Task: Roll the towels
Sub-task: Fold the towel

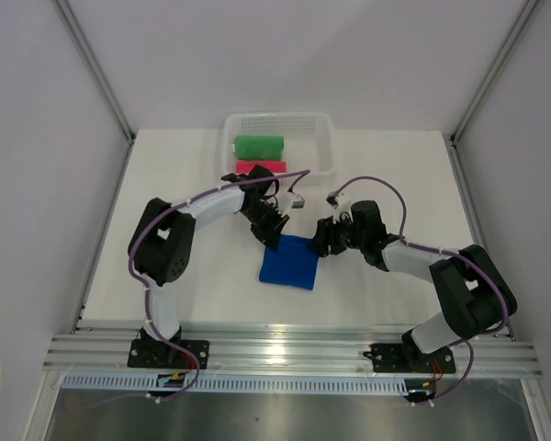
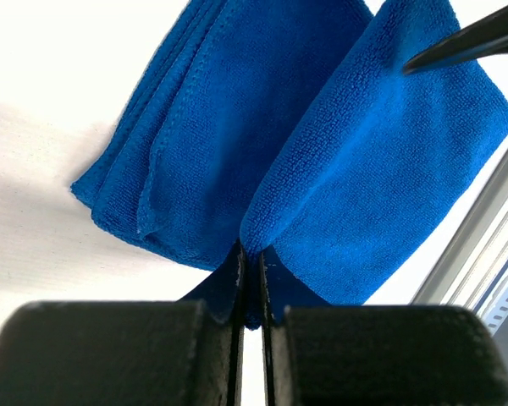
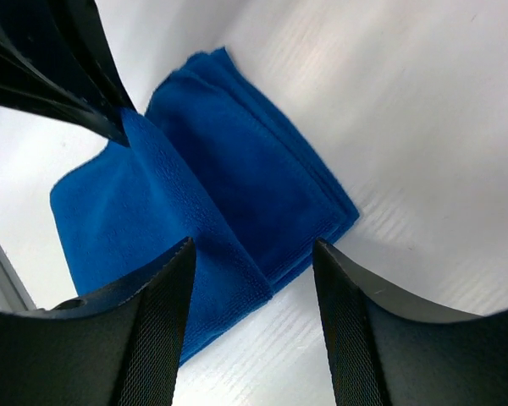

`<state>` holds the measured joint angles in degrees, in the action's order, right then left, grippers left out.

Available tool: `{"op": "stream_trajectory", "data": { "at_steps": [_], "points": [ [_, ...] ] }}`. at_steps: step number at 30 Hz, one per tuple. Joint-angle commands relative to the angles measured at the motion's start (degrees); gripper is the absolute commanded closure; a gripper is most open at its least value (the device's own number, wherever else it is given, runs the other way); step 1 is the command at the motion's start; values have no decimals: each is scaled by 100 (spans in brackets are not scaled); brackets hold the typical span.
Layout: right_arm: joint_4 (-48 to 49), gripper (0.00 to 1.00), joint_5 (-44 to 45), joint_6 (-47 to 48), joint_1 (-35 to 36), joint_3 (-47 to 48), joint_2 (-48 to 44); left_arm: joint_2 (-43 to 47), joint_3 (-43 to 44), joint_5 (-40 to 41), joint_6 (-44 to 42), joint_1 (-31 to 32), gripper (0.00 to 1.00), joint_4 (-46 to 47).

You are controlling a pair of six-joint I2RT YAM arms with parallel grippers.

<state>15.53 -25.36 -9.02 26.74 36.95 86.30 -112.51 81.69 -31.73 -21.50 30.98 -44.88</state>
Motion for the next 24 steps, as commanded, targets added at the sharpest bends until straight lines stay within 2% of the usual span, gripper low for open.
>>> {"op": "stream_trajectory", "data": {
  "at_steps": [1, 9, 11, 12, 13, 19, 24],
  "points": [
    [337, 39, -477, -12, -46, 207, 246, 361, 110, -185, -65, -48, 99, 94],
    [249, 46, -1207, -83, -116, 14, 203, 423, -4, -123, -65, -48, 99, 129],
    [179, 73, -1339, -83, -117, 14, 203, 449, -21, -115, -65, -48, 99, 129],
    [126, 94, -1374, -83, -125, 49, 203, 467, -22, -123, -74, -48, 99, 112],
    [56, 100, -1418, -39, -134, 84, 203, 519, -30, -123, -91, -48, 99, 50],
    [-708, 100, -1866, 93, -20, 198, -244, 1063, -469, -465, -538, -57, 99, -371],
    [-1858, 100, -2148, 286, 620, 269, -982, 1765, -943, -984, -1154, -48, 99, -1425]
  ]
}}
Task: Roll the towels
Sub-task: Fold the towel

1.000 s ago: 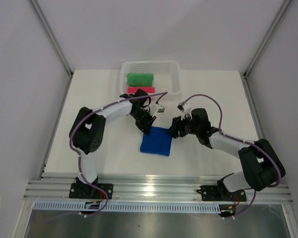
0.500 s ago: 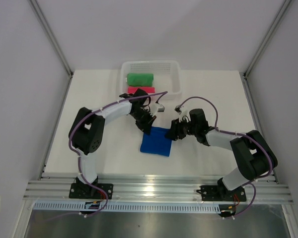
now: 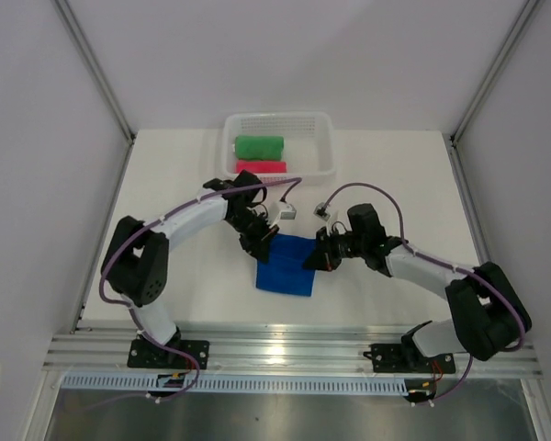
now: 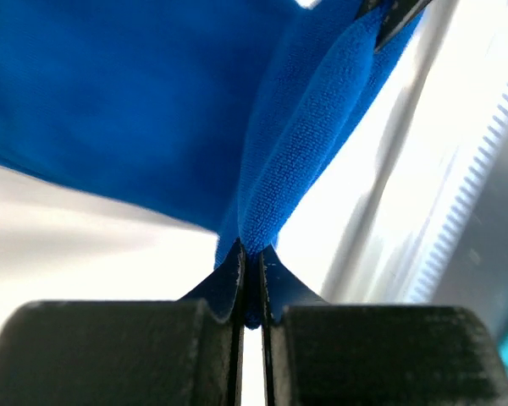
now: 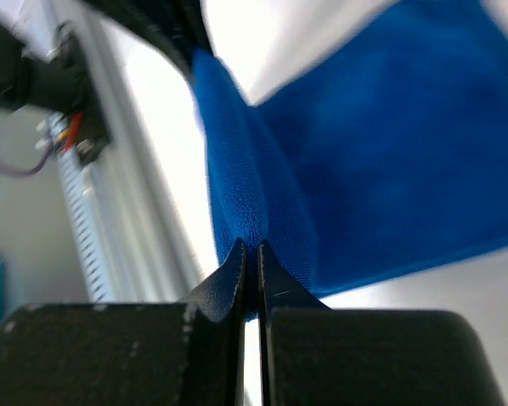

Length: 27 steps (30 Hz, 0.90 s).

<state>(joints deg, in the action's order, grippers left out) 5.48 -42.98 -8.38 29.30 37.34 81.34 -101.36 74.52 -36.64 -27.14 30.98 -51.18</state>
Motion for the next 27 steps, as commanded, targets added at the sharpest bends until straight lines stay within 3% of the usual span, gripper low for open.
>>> {"op": "stream_trajectory", "data": {
  "at_steps": [1, 7, 15, 20, 27],
  "points": [
    [-960, 100, -413, 223, 470, 212, -757, 775, -297, -667, -730, -48, 99, -910],
    [-1364, 100, -492, -84, 1007, 115, -1462, 1514, -799, -958, -1057, -48, 99, -1596],
    [-1901, 100, -799, -76, 1131, 344, -1753, 1795, -614, -1266, -1277, -40, 99, -2238],
    [-1832, 100, -414, 153, 920, 361, -1613, 1524, -491, -995, -812, -48, 99, -1564],
    [-1585, 100, 578, 758, 209, 642, -341, 681, -281, -107, -162, -171, 99, -720]
  ]
}}
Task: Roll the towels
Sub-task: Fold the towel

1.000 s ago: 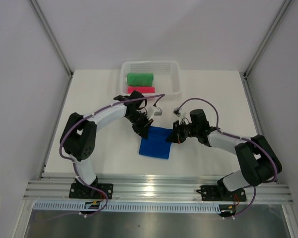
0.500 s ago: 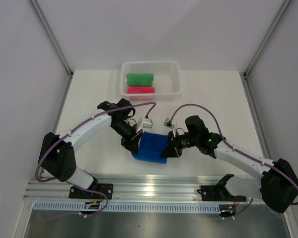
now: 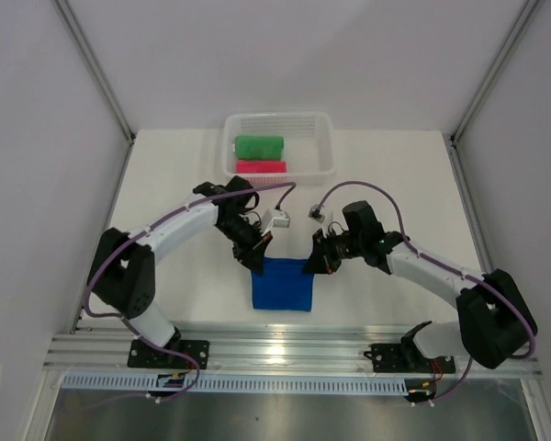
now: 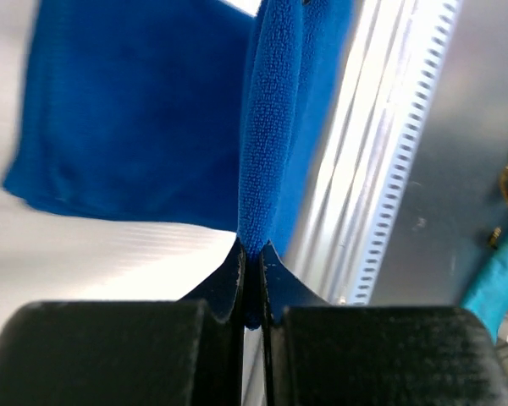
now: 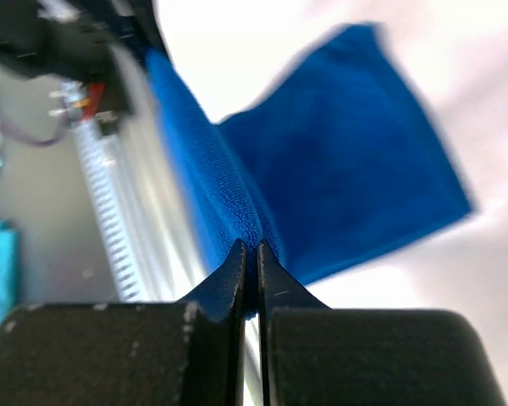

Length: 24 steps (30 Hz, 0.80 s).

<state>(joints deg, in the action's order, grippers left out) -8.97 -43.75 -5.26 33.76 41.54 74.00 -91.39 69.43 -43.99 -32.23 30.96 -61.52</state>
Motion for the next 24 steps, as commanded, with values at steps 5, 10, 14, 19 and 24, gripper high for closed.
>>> {"op": "stream_trajectory", "data": {
  "at_steps": [5, 10, 14, 19, 24],
  "points": [
    [89, 99, 789, 586, -431, 723, 1239, -932, 598, 1023, 612, -319, 99, 553],
    [194, 98, 982, 701, -466, 865, 1793, -1345, 695, 1313, 674, -371, 99, 737],
    [352, 93, 1184, 658, -519, 812, 1934, -1618, 747, 1340, 735, -371, 96, 904],
    [467, 66, 1552, 596, -572, 882, 2119, -1820, 879, 1244, 797, -371, 94, 1054],
    [484, 58, 2412, 280, -713, 891, 1752, -1961, 915, 1208, 885, -371, 92, 1124]
  ]
}}
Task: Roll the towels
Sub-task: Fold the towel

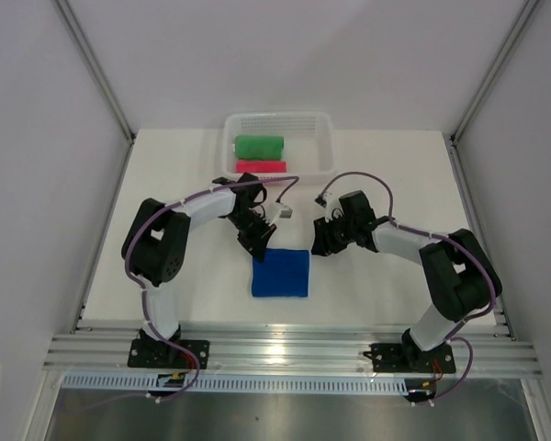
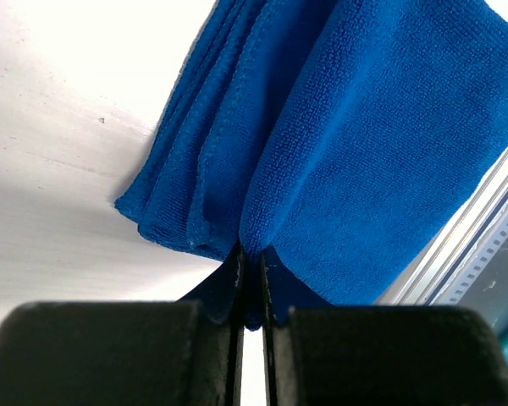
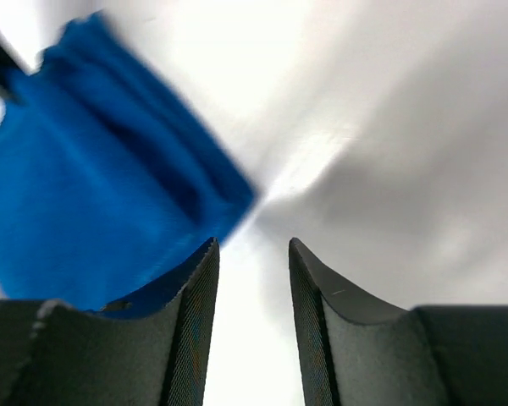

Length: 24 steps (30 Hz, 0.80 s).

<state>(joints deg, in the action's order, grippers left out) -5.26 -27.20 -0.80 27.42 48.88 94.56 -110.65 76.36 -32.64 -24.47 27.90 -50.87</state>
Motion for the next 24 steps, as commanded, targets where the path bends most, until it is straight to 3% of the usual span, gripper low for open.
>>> {"op": "stream_trajectory", "data": {
  "at_steps": [1, 5, 8, 13, 17, 21, 24],
  "points": [
    [104, 58, 891, -184, -79, 104, -429, -36, 222, 74, 118, -65, 91, 77],
    [313, 60, 927, -324, 61, -273, -1079, -9, 204, -84, 153, -65, 87, 156],
    [516, 63, 752, -377, 579, -642, -1440, 43, 222, -172, 162, -65, 88, 227],
    [2018, 67, 76, -1131, 923, -1380, -1879, 281, 335, -497, 83, -65, 88, 262],
    [2791, 71, -118, -1484, 941, -1732, -1767, 132, 424, -550, 83, -65, 88, 236],
    [2978, 73, -216, -1757, 949, -1742, -1266, -88, 485, -533, 153, -65, 87, 262],
    [2995, 77, -31, -1976, 941, -1768, -914, -167, 512, -392, 284, -65, 81, 332]
  ]
}}
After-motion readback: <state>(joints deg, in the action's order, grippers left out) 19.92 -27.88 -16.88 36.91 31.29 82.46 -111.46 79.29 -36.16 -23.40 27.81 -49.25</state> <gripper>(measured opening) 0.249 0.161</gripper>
